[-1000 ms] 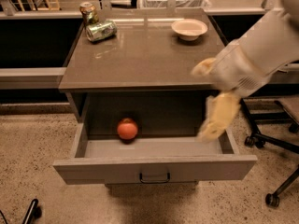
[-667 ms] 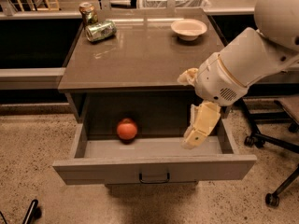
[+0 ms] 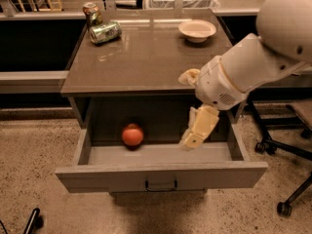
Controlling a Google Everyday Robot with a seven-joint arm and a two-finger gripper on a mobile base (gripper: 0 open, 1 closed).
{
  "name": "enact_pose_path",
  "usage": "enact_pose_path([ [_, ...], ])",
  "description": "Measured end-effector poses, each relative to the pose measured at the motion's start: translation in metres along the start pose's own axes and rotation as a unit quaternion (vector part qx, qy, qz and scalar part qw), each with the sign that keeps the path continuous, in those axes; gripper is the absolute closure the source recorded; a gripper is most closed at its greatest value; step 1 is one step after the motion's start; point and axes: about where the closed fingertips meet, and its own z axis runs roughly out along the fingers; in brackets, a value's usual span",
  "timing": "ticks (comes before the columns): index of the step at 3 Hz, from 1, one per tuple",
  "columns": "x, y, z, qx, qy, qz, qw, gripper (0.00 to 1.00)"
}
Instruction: Pick apple from top drawer and place on counter
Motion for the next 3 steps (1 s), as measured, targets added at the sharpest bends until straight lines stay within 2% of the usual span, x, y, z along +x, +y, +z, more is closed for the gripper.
enact_pose_path([
  [1, 0.003, -0.022, 0.039, 0.037, -0.025, -0.018, 0.9989, 0.0],
  [2, 0.003, -0.05, 0.073, 0.078, -0.045, -0.027, 0.9956, 0.12],
  [3, 0.008, -0.072, 0.102, 0.094, -0.066, -0.025, 0.993, 0.26],
])
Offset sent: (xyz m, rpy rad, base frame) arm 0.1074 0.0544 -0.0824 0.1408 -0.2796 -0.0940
